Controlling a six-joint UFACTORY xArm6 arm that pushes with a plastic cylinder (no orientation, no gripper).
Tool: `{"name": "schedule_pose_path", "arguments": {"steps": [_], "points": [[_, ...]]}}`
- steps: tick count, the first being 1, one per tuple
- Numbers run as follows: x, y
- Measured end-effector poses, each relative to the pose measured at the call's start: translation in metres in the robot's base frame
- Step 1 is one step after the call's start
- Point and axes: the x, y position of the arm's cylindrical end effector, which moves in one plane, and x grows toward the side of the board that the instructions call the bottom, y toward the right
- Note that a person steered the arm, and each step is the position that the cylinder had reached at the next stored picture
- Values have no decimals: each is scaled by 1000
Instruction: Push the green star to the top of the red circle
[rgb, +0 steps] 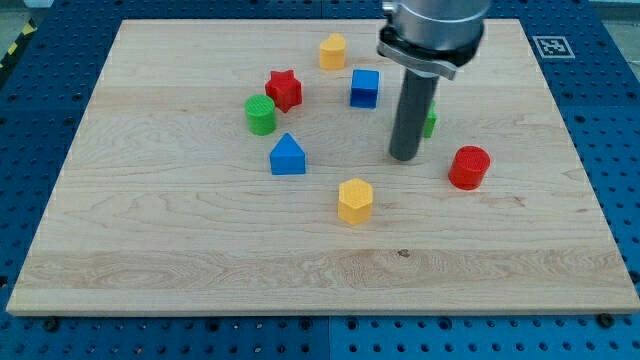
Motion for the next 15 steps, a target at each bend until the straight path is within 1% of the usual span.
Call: {"name": "schedule_pose_path", "arguments": {"steps": [1, 3, 4, 5, 6, 7, 8, 9, 10, 11, 12, 15], "points": [[-7, 3], [-7, 14], [6, 12], [40, 12], [68, 37], [80, 97], [91, 144], [72, 153], [56, 149], [55, 135], [43, 104], [26, 65]]}}
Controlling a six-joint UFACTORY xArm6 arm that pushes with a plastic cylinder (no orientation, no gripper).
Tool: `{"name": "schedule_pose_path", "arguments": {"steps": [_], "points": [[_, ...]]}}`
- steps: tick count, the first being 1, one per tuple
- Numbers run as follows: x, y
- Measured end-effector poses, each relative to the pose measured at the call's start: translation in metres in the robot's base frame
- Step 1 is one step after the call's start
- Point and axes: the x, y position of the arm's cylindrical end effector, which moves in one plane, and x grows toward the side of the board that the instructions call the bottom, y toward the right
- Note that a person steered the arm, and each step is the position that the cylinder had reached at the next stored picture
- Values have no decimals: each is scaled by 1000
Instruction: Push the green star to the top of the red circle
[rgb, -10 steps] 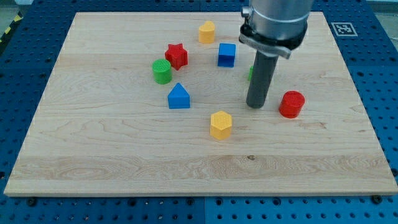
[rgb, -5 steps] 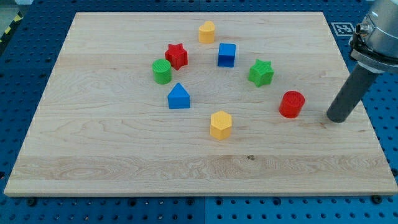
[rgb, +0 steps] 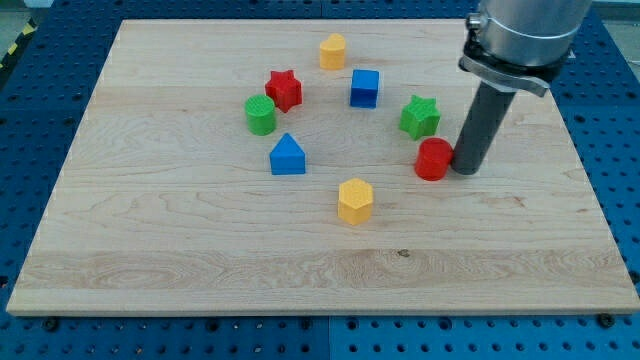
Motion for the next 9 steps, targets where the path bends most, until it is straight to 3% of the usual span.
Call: {"name": "schedule_pose_path", "arguments": {"steps": [4, 7, 8, 9], "points": [[0, -10], [-57, -10], [-52, 4], [-35, 66]]}}
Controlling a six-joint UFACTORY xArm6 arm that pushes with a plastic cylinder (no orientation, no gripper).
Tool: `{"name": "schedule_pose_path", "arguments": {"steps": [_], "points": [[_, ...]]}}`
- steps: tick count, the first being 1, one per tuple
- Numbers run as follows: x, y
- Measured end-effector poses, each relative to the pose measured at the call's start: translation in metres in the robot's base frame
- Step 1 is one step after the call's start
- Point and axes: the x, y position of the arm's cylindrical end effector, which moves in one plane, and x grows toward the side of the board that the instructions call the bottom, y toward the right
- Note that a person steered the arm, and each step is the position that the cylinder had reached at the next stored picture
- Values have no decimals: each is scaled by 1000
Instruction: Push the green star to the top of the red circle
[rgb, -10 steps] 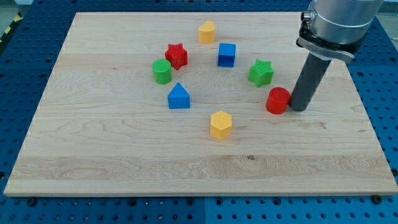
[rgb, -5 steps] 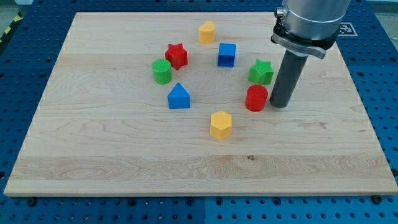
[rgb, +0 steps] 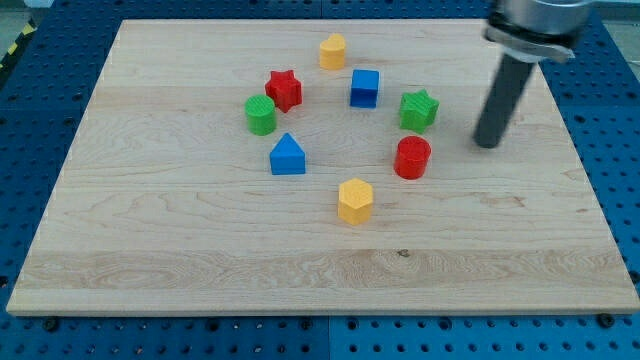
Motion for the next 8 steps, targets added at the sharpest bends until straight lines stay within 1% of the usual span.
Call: {"name": "schedule_pose_path", "arguments": {"steps": [1, 2, 3, 4, 5, 6, 8], "points": [[-28, 29], [-87, 8], [-129, -44], [-132, -76], [-107, -98], [-84, -99], [-72, -99]]}}
